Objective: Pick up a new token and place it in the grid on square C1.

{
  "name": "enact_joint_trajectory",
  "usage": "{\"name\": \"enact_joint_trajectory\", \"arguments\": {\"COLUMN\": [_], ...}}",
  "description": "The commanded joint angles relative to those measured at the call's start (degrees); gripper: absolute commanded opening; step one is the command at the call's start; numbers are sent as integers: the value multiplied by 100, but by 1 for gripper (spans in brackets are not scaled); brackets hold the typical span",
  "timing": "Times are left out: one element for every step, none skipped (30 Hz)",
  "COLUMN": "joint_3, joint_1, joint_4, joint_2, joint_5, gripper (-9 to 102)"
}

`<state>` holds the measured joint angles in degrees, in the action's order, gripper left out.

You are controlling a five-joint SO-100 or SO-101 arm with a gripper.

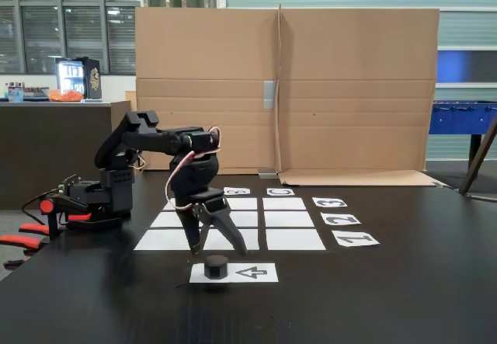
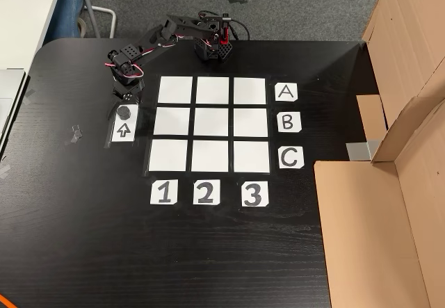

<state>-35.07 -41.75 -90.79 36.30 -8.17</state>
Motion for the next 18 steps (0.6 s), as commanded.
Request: {"name": "enact_joint_trajectory", "arguments": {"joint_3": [396,448,466,483,492,501,510,519,527,545,554,562,571,589,606,624,650,668], "joint_1": [88,105,114,132,141,158,167,176,185,185,185,193,193,193,193,185,176,167], "joint_4": [-35,-35,-35,-35,-35,-35,-35,-35,-35,-35,-35,-35,-35,-35,-35,-26,-18,9], "joint_2": [-53,-88,-123,-149,-176,-193,-229,-255,-281,-299,-325,-343,-369,-396,-422,-431,-439,-439], "joint_5": [-18,-18,-18,-18,-18,-18,-18,-18,-18,-18,0,9,35,62,88,132,167,193], "gripper": [57,57,57,57,57,57,57,57,55,50,48,43,39,38,35,35,35,35]}}
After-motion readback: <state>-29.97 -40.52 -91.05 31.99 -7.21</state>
